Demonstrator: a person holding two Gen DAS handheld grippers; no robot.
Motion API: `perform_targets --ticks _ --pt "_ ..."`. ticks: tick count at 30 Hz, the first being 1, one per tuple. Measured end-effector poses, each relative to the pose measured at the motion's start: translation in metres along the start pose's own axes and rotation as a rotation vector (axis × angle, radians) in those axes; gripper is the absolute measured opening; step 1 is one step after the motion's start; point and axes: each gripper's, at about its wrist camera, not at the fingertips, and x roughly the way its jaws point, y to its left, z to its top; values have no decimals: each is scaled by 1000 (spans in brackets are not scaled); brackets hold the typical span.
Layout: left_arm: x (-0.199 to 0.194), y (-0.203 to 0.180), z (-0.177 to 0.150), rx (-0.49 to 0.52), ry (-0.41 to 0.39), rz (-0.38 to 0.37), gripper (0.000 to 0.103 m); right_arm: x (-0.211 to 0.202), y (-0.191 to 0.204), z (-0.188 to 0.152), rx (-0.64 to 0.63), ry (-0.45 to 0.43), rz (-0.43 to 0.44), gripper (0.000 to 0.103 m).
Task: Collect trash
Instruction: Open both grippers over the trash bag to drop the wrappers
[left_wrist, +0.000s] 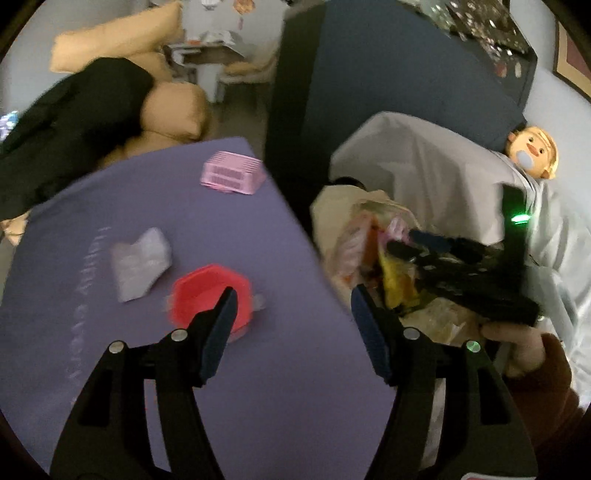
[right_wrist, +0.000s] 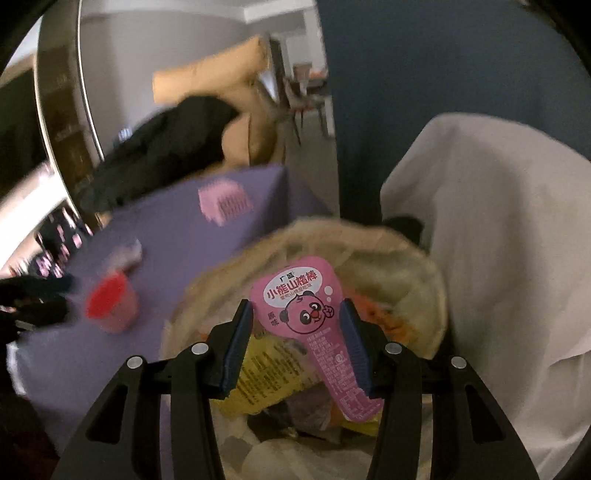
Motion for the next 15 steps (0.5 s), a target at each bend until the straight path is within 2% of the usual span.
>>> perform_targets --ticks 3,8,9,11,13,15 --pt "-21 13 -13 -58 -46 6 61 23 4 -8 -17 57 -38 46" --pt "-40 17 -30 -115 -98 -6 67 32 7 -13 3 80 -65 46" --pt "-43 16 -32 -115 -104 -8 69 28 5 -13 15 78 -55 46" --pt "-46 10 -32 -98 -110 -8 79 17 3 -13 22 67 -61 50" --pt "-50 3 -29 -87 -130 -6 84 0 2 -13 22 45 -83 61" --pt "-59 -8 -25 -72 -169 6 88 -29 -3 -12 51 0 -55 61"
